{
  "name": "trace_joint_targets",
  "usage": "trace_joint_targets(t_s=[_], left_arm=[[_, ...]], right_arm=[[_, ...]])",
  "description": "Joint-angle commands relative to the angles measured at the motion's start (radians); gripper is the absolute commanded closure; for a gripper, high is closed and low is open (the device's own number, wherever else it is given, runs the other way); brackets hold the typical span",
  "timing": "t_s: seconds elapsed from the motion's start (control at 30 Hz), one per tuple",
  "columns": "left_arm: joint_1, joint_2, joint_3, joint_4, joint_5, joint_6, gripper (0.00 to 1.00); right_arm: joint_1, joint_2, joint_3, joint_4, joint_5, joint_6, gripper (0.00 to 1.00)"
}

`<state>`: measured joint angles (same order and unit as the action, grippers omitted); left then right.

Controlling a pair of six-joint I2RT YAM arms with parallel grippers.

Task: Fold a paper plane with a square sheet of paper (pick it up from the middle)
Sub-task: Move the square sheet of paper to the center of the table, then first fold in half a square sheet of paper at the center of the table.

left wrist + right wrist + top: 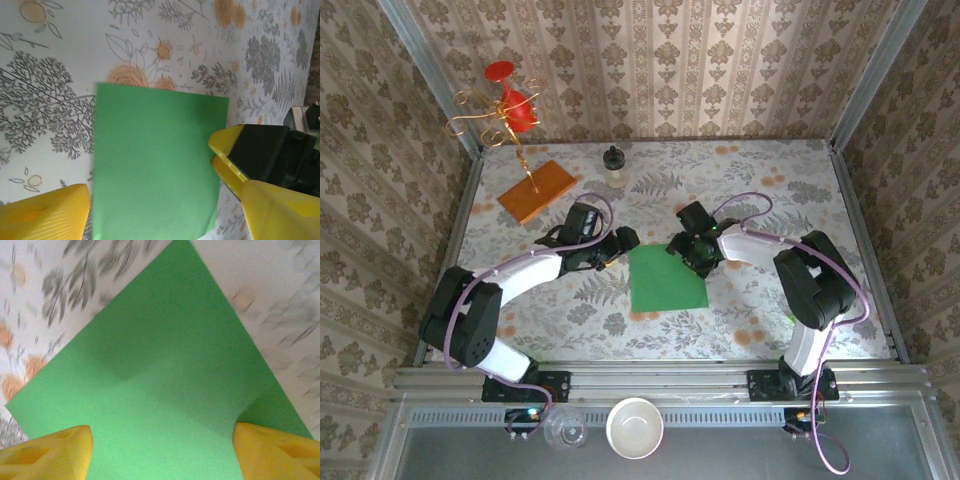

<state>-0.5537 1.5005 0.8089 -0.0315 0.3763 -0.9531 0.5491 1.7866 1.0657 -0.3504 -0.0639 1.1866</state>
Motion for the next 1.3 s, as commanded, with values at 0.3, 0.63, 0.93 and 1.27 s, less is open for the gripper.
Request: trace_joint_targets(t_s=[0.3, 0.63, 0.93, 1.27], left_arm=[[-0.118, 0.103, 0.024, -0.034, 0.015, -0.063, 0.36], [-0.121, 0.132, 0.007, -0.051, -0.006, -0.082, 0.43], [-0.121, 0.160, -0.002, -0.038, -0.004, -0.082, 0.45], [-0.118, 0.151, -0.063, 0.039, -0.020, -0.107, 0.41]], right_arm=[[-0.087, -0.132, -0.086, -0.045, -0.196, -0.396, 0.41], [-0.087, -0.047, -0.070, -0.084, -0.274, -0.499, 0.52], [-0.086, -0.006, -0.079, -0.062, -0.294, -0.501, 0.57], [-0.086, 0.018, -0.115, -0.010, -0.309, -0.479, 0.57]])
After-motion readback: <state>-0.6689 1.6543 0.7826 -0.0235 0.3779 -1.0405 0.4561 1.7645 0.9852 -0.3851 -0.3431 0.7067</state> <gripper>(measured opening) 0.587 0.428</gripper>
